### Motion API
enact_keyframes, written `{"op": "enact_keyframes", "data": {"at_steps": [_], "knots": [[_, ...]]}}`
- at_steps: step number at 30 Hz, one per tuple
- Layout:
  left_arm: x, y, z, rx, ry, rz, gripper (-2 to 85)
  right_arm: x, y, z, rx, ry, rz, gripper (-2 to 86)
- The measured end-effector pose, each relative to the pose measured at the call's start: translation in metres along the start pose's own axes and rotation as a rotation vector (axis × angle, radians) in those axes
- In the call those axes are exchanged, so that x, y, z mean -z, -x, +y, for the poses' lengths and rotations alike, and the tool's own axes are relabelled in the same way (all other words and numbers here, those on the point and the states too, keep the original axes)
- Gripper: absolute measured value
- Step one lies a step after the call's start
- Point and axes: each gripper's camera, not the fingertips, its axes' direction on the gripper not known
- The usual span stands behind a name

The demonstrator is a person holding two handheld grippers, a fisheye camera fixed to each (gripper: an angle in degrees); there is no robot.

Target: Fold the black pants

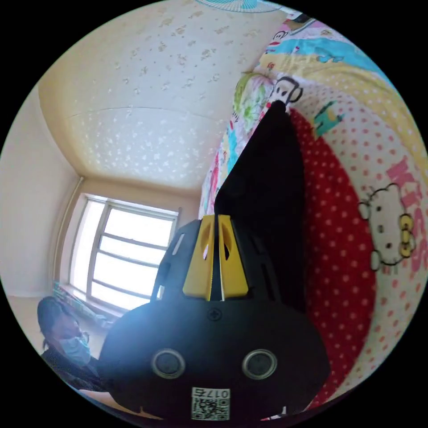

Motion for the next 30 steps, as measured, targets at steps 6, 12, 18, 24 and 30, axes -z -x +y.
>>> {"op": "enact_keyframes", "data": {"at_steps": [6,12,18,24,30], "knots": [[0.067,0.079,0.004,0.164,-0.078,-0.124,0.8,-0.146,-0.062,0.075,-0.076,0.190,0.098,3.2],[0.108,0.126,-0.008,0.214,0.022,-0.411,5.1,-0.140,-0.050,0.142,0.094,0.409,0.193,6.4],[0.123,0.075,-0.042,-0.007,0.016,-0.616,6.4,-0.037,-0.007,0.298,0.236,0.521,0.628,9.5],[0.066,0.022,-0.149,-0.257,-0.025,-0.627,9.1,0.054,-0.062,0.482,-0.188,0.402,0.723,12.4],[-0.066,0.054,-0.197,-0.168,0.455,-0.503,7.0,0.047,-0.063,0.563,-0.123,0.454,0.630,5.0]]}}
